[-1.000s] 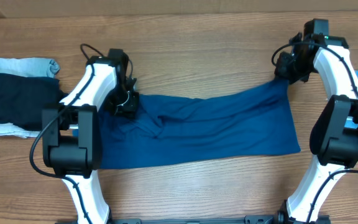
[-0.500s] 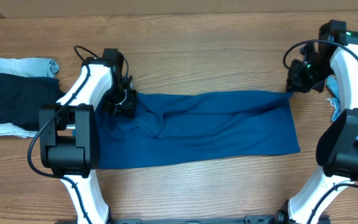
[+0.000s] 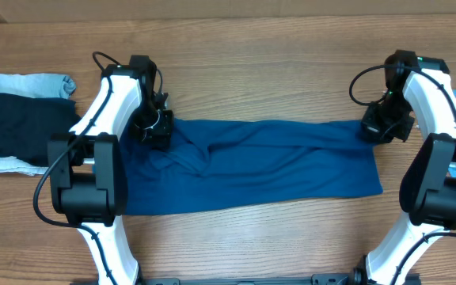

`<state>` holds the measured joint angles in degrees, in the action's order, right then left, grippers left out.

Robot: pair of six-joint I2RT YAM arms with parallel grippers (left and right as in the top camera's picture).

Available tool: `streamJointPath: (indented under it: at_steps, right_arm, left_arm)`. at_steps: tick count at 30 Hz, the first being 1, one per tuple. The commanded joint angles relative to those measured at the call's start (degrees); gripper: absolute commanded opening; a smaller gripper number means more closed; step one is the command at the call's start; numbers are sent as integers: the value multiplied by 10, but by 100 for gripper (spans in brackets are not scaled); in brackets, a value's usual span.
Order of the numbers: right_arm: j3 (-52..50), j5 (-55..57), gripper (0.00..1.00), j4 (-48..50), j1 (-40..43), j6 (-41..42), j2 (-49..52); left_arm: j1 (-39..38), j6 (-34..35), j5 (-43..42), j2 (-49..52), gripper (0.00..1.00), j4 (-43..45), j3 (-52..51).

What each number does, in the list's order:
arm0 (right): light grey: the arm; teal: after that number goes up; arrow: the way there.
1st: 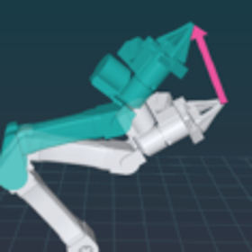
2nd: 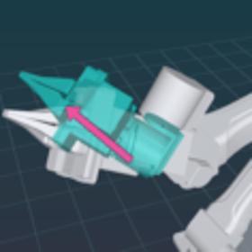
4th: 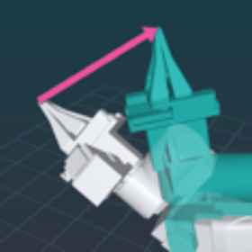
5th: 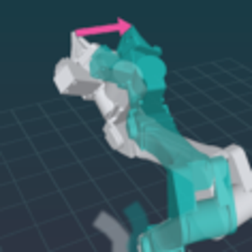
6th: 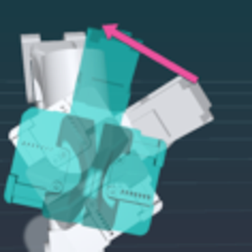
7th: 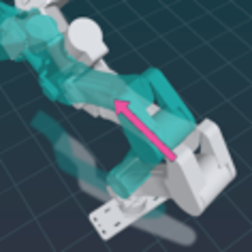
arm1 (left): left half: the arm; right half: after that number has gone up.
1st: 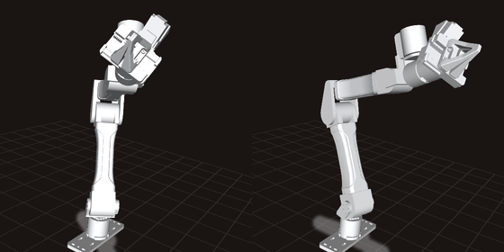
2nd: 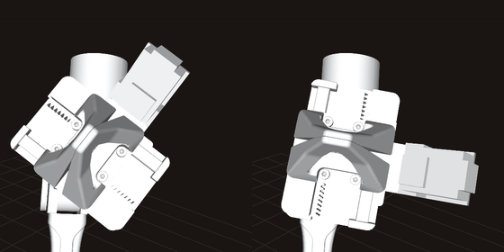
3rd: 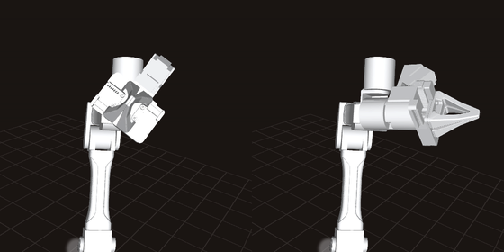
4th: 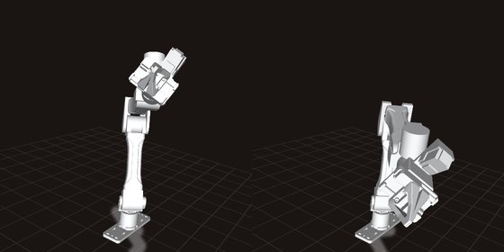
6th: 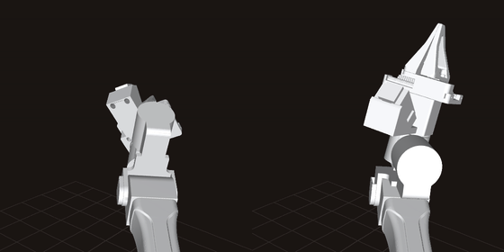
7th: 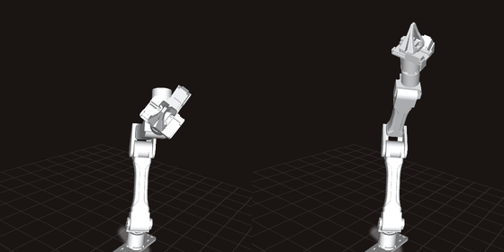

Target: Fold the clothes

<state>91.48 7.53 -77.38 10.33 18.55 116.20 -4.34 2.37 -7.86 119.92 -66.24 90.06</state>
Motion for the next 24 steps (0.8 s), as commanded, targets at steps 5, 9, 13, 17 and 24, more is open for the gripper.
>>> streamJointPath:
  at_steps: [5,9,13,17,24]
  right_arm:
    - [-34,74,51,37,32,43,-20]
    - [-32,42,60,66,32,31,-20]
    - [-10,-157,52,89,31,-100,-43]
    - [14,-270,62,113,31,-158,-147]
    - [15,-284,82,114,31,-142,-291]
  left_arm:
    - [14,-16,9,-6,33,-6,11]
    - [13,-55,-23,-6,32,-15,15]
    - [-11,-101,-57,-37,28,-61,66]
    - [-45,-81,-45,-167,31,-49,85]
    - [-99,-57,0,-320,53,-12,16]
